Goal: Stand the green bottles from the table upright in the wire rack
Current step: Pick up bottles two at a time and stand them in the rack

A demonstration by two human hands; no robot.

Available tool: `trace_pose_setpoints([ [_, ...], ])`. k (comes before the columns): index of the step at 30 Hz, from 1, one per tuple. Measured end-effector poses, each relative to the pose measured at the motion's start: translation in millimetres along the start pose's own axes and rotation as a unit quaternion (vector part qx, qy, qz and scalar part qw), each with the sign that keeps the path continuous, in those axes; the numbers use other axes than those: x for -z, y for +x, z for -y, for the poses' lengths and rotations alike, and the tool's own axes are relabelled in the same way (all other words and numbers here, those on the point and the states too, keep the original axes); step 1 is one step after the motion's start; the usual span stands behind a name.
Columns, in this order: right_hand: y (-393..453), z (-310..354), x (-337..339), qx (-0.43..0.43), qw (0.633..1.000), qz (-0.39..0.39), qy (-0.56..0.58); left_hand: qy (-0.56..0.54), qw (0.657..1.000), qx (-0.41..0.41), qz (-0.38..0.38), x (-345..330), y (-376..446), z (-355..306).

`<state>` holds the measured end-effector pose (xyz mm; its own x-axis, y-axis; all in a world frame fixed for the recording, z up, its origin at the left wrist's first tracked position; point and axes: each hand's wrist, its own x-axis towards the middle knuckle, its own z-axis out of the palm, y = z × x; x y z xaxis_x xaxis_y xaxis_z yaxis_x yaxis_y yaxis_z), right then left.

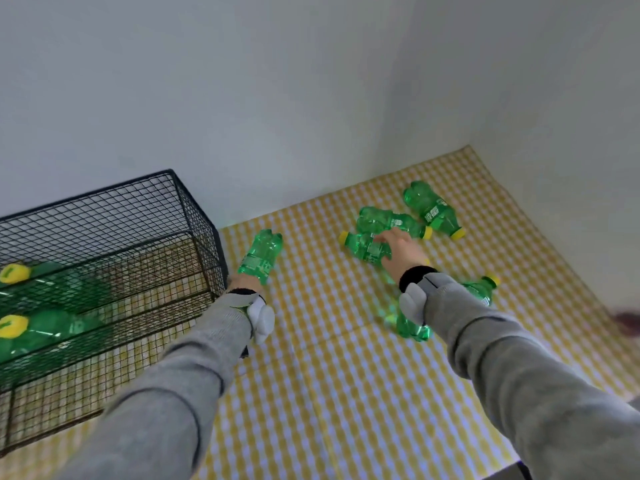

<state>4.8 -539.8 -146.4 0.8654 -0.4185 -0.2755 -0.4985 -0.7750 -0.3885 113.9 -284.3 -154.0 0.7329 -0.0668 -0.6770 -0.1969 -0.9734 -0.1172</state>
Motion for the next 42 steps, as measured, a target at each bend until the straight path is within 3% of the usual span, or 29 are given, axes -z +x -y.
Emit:
trace_pose_setpoints([
  [4,14.2,9.4,-6.7,0.045,0.999,0.012,-0.02,-0.049,0.995,0.08,-0.021,-5.2,15.2,3.1],
  [8,29.2,16.6,-13.6,0.067,0.996,0.039,-0.053,-0.076,0.989,0.095,-0.084,-14.5,21.9,-2.4],
  [12,39.0,24.1,-13.1,0.07,0.985,0.095,-0.126,-0.068,0.994,0.077,-0.029,-17.3,14.4,-8.4],
  [15,43.3,30.9,-18.7,0.064,0.977,0.094,-0.178,-0.071,0.994,0.087,-0.016,-13.5,2.6,-14.6],
  [25,47.0,60.0,-32.0,0.06,0.945,0.151,-0.284,0.021,0.985,-0.017,-0.17,27.4,-40.6,-1.1],
  [34,24.1,77.2,36.0,0.019,0.982,0.061,-0.178,0.029,0.995,-0.037,-0.093,63.8,-72.1,12.0],
  [38,8.2,79.1,55.9,0.006,0.995,0.026,-0.097,0.023,0.989,-0.053,-0.138,70.4,-99.1,15.5],
  [42,-7.1,117.4,72.2,0.055,0.996,-0.042,-0.047,-0.02,0.966,-0.096,-0.24,81.6,-137.8,36.2],
])
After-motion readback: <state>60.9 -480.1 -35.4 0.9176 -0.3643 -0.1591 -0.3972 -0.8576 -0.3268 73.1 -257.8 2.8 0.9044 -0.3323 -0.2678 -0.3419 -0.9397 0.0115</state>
